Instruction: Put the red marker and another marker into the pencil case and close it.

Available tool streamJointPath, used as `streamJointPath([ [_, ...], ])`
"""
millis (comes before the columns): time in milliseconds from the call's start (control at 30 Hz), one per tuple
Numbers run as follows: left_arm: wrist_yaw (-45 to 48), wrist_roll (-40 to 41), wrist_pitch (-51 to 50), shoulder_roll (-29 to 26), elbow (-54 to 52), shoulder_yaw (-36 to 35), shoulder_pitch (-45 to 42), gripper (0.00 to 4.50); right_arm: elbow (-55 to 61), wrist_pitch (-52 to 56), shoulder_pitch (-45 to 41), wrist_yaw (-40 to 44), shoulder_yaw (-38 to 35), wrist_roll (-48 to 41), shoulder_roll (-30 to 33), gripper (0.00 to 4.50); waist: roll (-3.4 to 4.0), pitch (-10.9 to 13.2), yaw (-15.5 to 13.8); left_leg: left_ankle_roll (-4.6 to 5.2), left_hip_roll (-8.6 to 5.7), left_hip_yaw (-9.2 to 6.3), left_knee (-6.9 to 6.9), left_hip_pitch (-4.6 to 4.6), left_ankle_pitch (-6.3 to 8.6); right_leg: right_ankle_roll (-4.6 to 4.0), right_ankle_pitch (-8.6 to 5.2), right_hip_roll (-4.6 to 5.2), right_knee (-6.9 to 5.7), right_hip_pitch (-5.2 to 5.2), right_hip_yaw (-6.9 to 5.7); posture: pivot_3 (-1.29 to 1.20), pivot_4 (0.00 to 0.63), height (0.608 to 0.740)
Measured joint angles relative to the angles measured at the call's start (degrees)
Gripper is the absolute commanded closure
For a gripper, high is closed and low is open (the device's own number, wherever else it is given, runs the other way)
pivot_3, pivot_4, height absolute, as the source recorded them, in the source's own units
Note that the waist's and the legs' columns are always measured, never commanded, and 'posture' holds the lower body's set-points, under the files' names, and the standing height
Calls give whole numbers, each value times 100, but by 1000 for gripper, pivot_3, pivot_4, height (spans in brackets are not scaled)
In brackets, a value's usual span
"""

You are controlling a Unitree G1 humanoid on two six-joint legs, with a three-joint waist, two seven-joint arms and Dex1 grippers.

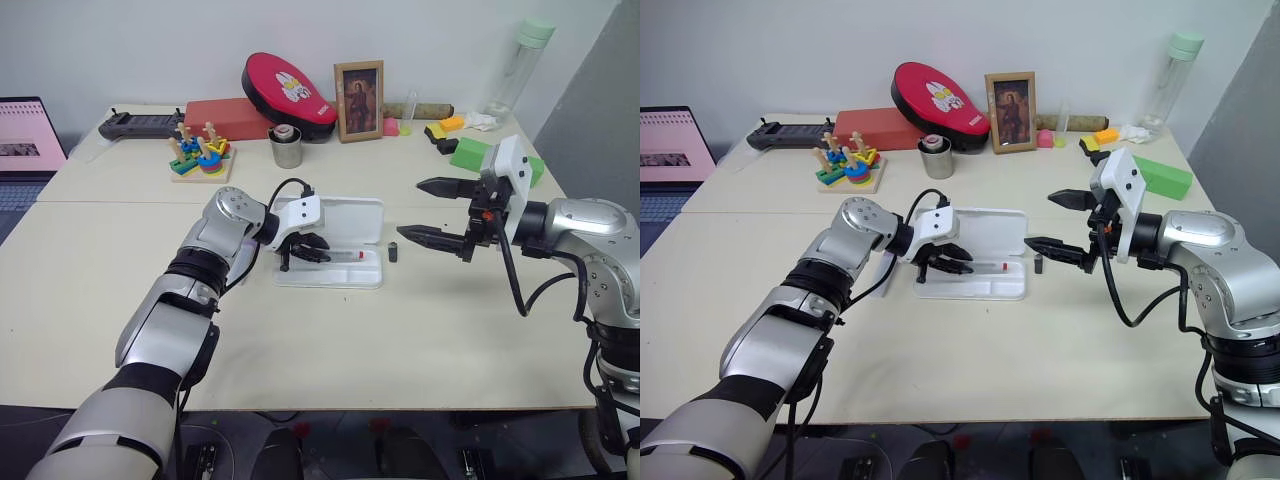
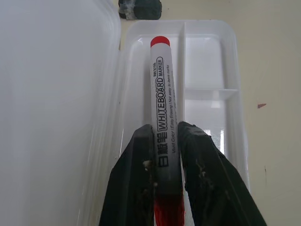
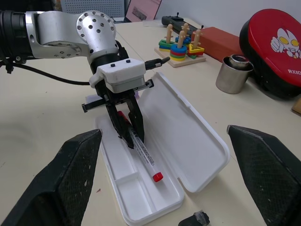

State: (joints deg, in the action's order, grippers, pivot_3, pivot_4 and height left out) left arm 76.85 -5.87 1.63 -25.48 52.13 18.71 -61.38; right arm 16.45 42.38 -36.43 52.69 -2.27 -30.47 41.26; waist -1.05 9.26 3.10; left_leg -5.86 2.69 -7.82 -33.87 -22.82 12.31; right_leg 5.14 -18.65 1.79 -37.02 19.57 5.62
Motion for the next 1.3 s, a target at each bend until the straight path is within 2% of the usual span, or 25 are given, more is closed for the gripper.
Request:
streamJointPath([
  [233,176,222,-373,3,-305,-194,48,1616,-3,0,0,-4,0,-9,5,0,0,0,-1,0,0,0,0,0,0,0,0,0,-2,-1,0,0,150,740],
  [333,364,712,-1063,4,-1198,-472,309,1151,-4,0,-2,4,1,-22,25,0,0,0,3,0,0,0,0,0,0,0,0,0,0,-2,0,0,150,740],
  [367,349,1118,-1823,-33,-2094,-746,653,929,1,7,-7,13,1,-46,34,0,0,0,15,0,1,-1,1,0,0,0,0,0,-1,-2,1,0,150,740],
  [433,303,1294,-2214,-73,-2482,-831,786,648,2,12,-13,16,3,-54,50,0,0,0,17,0,1,-2,0,2,0,0,0,0,-2,-3,-1,0,150,740],
  [533,-556,1801,-3751,-243,-4207,-1536,1627,57,100,59,-9,21,-12,-158,82,0,1,-1,68,1,4,-2,0,16,0,0,0,0,0,-19,2,0,150,740],
  [700,-2325,1900,-5776,-257,-6360,-2464,2823,5,151,69,-17,85,10,-238,92,0,-1,0,25,0,4,-4,-10,29,-1,4,2,-1,-2,-32,0,0,150,740],
  [767,-3136,1900,-6529,208,-7188,-2883,2949,5,120,63,-40,149,122,-238,68,0,-10,-1,-62,-1,3,-6,-22,29,-2,13,6,0,3,-45,-2,0,150,740],
  [800,-3699,1893,-7006,631,-7644,-3164,2900,5,85,47,-107,222,248,-236,2,0,-11,-2,-110,-2,2,-7,-27,29,-2,18,10,0,6,-48,-2,0,150,740],
  [900,-4458,1809,-7511,1010,-8122,-3312,2890,5,-8,-20,-248,336,412,-231,-97,0,-14,-4,-143,-3,2,-4,-32,34,-3,20,14,0,6,-49,1,0,150,740],
  [967,-5060,1619,-7660,1261,-8226,-3395,3044,5,-165,-86,-370,409,485,-220,-139,0,-13,-4,-132,-3,2,-3,-31,38,-3,17,15,0,5,-49,2,0,150,740],
  [1100,-5774,1333,-7641,1305,-8107,-3395,3495,5,-376,-197,-522,504,624,-181,-230,0,-13,-4,-121,-3,3,-2,-19,37,-3,7,21,0,5,-41,3,0,150,740],
  [1300,-6042,1201,-7092,923,-7521,-3310,4001,5,-435,-226,-598,604,796,-157,-353,0,-13,-4,-133,-4,2,0,-10,32,-2,3,20,1,11,-35,2,0,150,740],
])
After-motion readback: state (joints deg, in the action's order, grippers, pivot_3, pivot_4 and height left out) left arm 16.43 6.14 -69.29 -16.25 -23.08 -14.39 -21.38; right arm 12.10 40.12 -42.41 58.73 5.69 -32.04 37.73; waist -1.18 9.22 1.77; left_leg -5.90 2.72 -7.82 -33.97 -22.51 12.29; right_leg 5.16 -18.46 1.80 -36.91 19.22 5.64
